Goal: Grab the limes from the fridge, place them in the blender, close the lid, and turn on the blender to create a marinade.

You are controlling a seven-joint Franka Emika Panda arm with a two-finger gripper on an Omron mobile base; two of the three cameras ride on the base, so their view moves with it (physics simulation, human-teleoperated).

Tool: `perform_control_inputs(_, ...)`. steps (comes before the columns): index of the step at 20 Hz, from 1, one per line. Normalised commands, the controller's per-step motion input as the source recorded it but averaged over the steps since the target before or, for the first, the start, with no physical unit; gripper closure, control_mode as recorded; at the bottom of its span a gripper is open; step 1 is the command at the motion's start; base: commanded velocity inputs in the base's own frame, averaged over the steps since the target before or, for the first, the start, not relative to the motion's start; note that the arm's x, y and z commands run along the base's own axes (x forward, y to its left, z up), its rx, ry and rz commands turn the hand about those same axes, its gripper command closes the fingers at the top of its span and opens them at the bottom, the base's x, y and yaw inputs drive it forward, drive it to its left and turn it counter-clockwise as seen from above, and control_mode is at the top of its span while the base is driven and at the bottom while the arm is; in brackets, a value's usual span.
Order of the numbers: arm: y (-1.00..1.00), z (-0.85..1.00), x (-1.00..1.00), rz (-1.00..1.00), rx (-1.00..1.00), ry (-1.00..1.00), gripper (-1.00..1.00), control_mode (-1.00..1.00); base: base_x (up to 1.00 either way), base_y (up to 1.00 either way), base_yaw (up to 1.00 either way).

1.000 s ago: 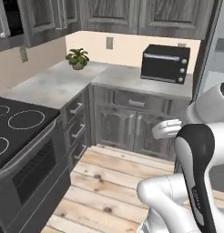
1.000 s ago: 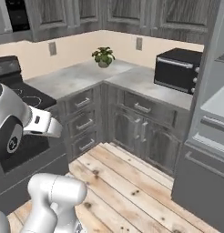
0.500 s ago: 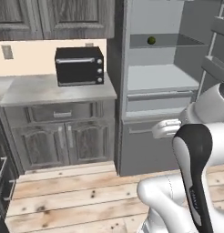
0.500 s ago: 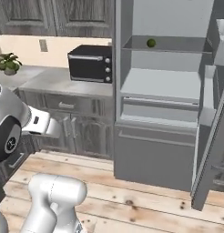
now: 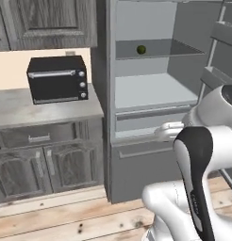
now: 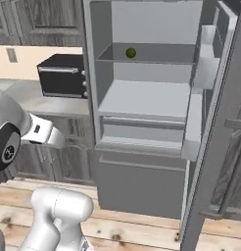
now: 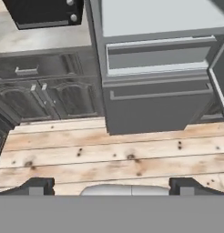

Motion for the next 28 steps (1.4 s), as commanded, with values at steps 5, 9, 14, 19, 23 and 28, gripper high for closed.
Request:
perform_control_inputs(5,0.00,0.00,0.00,0.00,0.00,0.00,-1.00,1.00,0.66,-0.55,0.00)
perform_control_inputs(9,0.00,0.00,0.00,0.00,0.00,0.00,-1.00,1.00,0.71,-0.25,0.00)
perform_control_inputs(14,0.00,0.00,0.00,0.00,0.00,0.00,-1.00,1.00,0.60,-0.12,-0.04)
perform_control_inputs(19,0.00,0.00,0.00,0.00,0.00,0.00,-1.00,1.00,0.42,-0.19,-0.09)
perform_control_inputs(23,0.00,0.00,0.00,0.00,0.00,0.00,-1.00,1.00,0.48,-0.10,-0.05)
perform_control_inputs(28,0.00,0.00,0.00,0.00,0.00,0.00,-1.00,1.00,0.45,-0.13,0.00)
